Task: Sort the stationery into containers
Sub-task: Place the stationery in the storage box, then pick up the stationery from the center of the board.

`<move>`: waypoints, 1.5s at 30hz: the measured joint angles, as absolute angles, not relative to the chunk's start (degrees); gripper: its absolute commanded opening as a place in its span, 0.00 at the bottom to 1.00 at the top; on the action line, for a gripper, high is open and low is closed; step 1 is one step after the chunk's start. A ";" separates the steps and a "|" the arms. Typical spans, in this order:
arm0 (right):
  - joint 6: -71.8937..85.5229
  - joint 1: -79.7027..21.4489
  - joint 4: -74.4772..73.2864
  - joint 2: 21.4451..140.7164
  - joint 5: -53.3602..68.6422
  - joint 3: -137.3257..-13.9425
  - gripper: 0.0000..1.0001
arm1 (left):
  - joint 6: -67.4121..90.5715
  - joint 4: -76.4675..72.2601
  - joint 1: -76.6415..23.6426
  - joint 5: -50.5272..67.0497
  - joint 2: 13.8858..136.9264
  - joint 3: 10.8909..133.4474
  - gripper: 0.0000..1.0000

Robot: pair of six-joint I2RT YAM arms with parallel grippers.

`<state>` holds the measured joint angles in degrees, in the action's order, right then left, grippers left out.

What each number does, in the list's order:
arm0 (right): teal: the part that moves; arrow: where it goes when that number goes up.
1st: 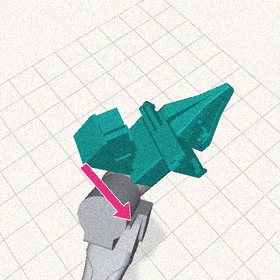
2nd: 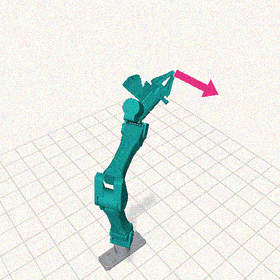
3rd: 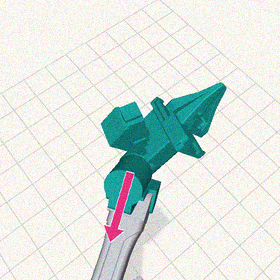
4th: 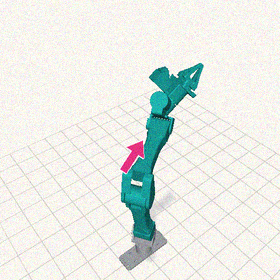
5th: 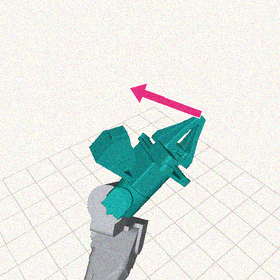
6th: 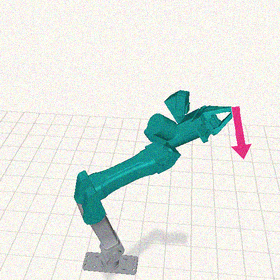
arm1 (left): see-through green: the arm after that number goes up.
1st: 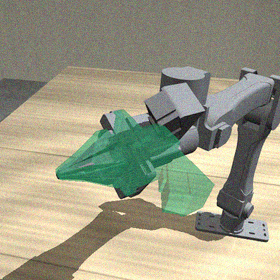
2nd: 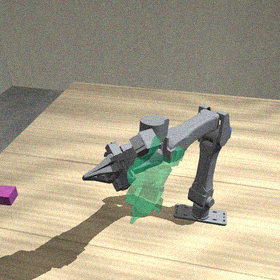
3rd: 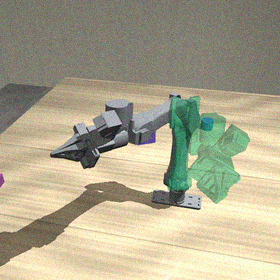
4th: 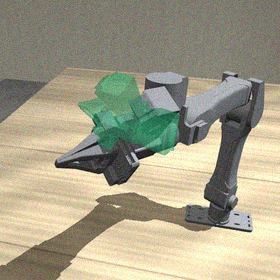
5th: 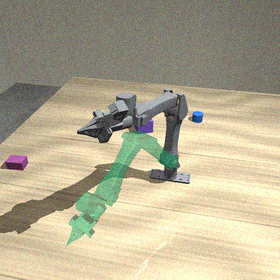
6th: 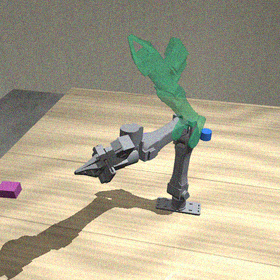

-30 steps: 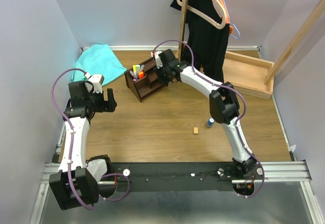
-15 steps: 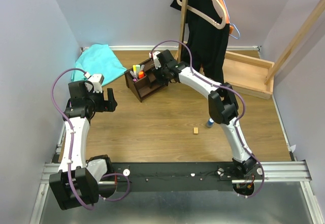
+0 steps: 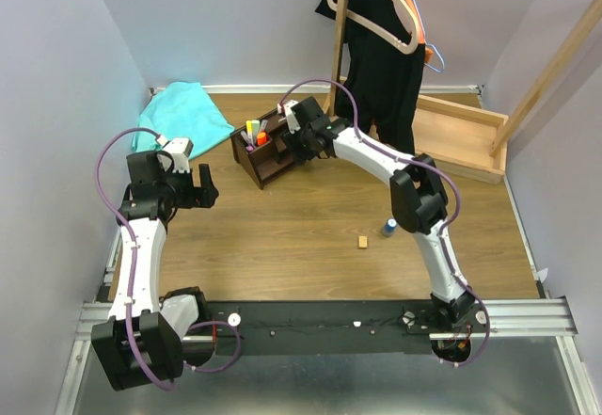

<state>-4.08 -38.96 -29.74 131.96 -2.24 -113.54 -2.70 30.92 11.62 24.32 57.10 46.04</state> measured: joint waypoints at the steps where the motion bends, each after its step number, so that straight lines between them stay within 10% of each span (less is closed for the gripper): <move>1: -4.25 -39.00 -29.93 130.67 -2.44 -111.87 0.59 | -2.68 30.94 11.62 24.34 56.99 46.04 0.99; 19: 5.91 -39.05 -35.79 91.29 -1.54 -60.99 0.52 | -2.09 31.33 11.64 24.34 52.62 45.71 0.99; 45: 25.71 -38.89 -41.82 93.30 -0.43 -55.70 0.51 | -2.09 34.50 11.64 24.32 49.01 45.71 0.99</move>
